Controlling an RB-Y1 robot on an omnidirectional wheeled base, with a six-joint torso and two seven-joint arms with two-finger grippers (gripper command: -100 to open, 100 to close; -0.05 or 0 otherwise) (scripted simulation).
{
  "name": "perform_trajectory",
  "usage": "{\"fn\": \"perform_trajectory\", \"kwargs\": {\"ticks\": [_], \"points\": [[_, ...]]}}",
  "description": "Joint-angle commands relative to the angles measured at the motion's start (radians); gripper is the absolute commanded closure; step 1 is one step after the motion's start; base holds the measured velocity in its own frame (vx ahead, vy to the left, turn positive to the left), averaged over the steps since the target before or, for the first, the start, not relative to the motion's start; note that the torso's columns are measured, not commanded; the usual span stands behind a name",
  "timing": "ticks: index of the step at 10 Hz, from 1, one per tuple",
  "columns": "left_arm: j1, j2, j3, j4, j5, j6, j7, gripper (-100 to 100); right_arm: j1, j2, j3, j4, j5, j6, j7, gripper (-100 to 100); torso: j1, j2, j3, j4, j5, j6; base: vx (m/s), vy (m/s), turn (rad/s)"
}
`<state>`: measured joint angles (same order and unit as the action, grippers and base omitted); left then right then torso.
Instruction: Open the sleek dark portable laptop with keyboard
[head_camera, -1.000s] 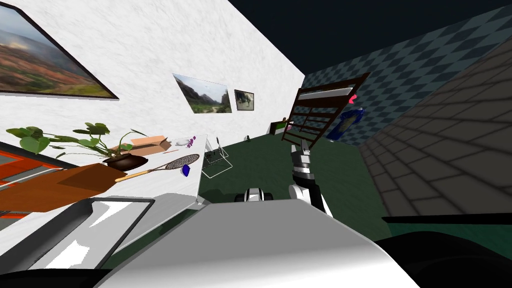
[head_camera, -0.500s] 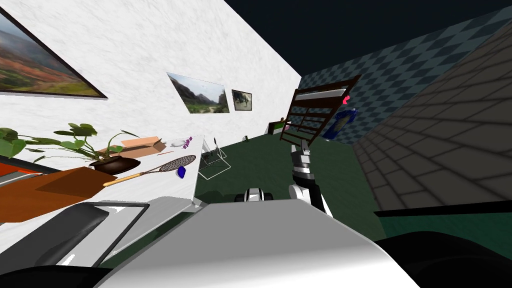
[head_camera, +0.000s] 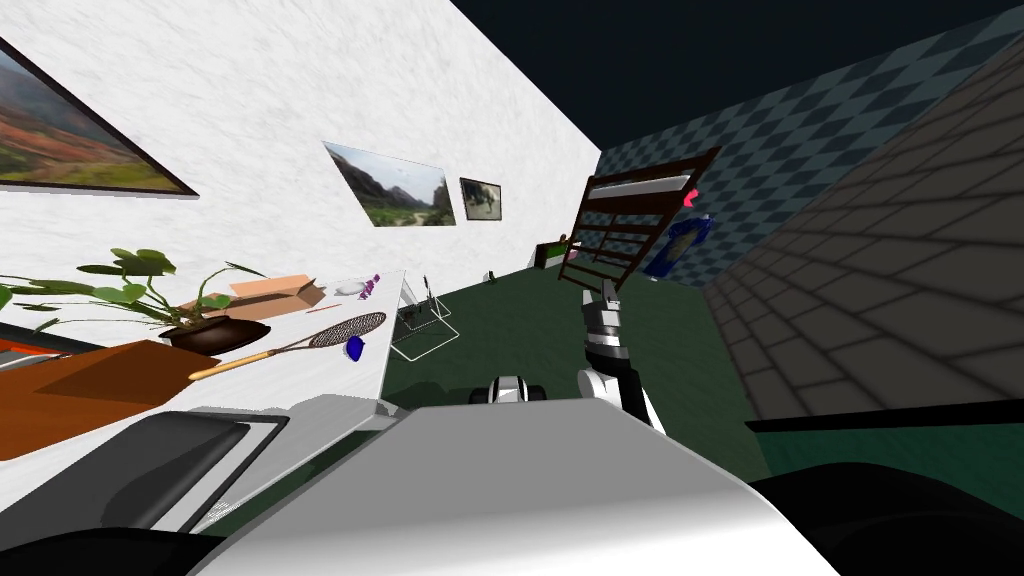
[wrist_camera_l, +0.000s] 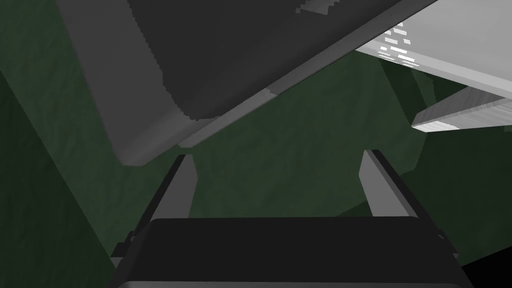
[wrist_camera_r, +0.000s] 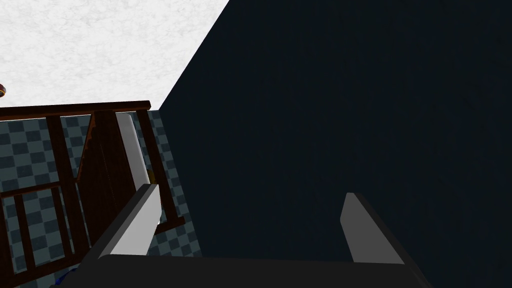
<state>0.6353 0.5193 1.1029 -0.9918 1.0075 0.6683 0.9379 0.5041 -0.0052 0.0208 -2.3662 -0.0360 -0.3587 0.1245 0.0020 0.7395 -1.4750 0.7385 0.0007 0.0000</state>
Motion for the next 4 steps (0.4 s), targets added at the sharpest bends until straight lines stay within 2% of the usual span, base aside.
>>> {"fn": "perform_trajectory", "kwargs": {"ticks": [1, 4], "points": [[0.0, 0.0, 0.0, 0.0, 0.0, 0.0, 0.0, 0, 0.0, 0.0, 0.0, 0.0, 0.0, 0.0, 0.0, 0, -0.001, 0.0, 0.0, 0.0, 0.0, 0.0, 0.0, 0.0, 0.0], [0.0, 0.0, 0.0, 0.0, 0.0, 0.0, 0.0, 0, 0.0, 0.0, 0.0, 0.0, 0.0, 0.0, 0.0, 0, -0.002, -0.002, -0.001, -0.001, -0.001, 0.0, 0.0, 0.0, 0.0]]}}
